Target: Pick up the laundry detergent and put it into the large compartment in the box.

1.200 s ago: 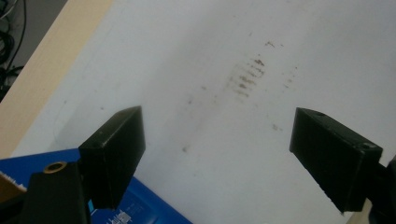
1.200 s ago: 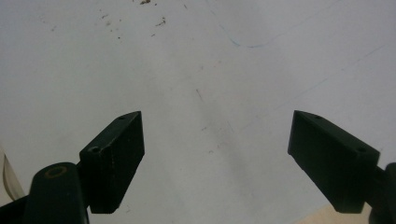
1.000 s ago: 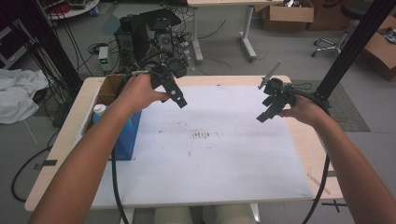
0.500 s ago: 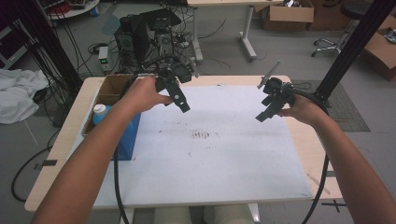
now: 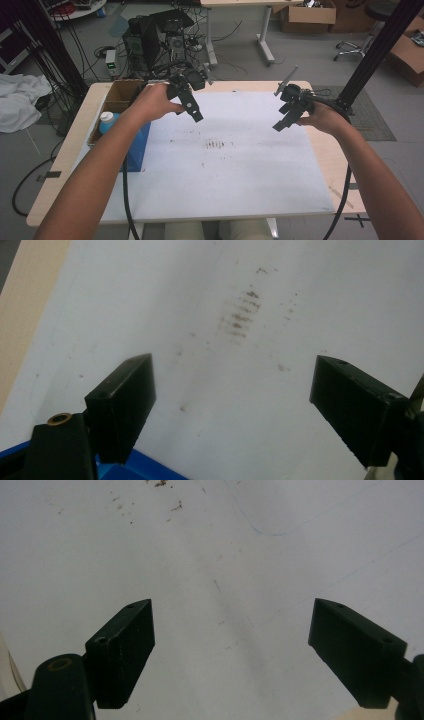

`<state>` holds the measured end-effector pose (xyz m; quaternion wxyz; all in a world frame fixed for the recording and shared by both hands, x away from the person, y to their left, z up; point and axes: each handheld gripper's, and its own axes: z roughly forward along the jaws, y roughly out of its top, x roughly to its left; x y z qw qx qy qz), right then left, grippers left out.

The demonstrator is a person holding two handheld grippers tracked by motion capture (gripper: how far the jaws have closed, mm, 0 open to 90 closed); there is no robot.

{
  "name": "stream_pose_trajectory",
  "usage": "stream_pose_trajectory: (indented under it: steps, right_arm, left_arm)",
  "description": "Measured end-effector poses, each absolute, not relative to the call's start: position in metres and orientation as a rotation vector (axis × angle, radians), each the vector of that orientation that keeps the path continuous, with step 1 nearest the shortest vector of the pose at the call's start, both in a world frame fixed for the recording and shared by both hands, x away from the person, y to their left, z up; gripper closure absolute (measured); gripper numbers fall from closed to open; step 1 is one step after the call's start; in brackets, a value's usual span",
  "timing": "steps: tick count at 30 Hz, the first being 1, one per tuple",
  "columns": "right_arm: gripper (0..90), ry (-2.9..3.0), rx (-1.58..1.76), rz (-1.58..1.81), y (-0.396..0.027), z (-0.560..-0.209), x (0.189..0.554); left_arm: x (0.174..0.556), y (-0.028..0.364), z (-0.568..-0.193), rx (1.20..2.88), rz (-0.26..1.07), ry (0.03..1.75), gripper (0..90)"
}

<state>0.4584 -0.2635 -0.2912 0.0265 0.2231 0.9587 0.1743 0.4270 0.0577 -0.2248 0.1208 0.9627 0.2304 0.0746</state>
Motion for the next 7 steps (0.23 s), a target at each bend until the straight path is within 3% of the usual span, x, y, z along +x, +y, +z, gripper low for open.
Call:
stream_pose_trajectory:
  steps: [7]
  right_arm:
    - [18.4, 2.961, 0.688, 0.538, -0.2640, -0.2910, 0.4579]
  left_arm:
    - [0.4263, 0.0577, -0.2246, 2.810, 0.212, 0.678, 19.2]
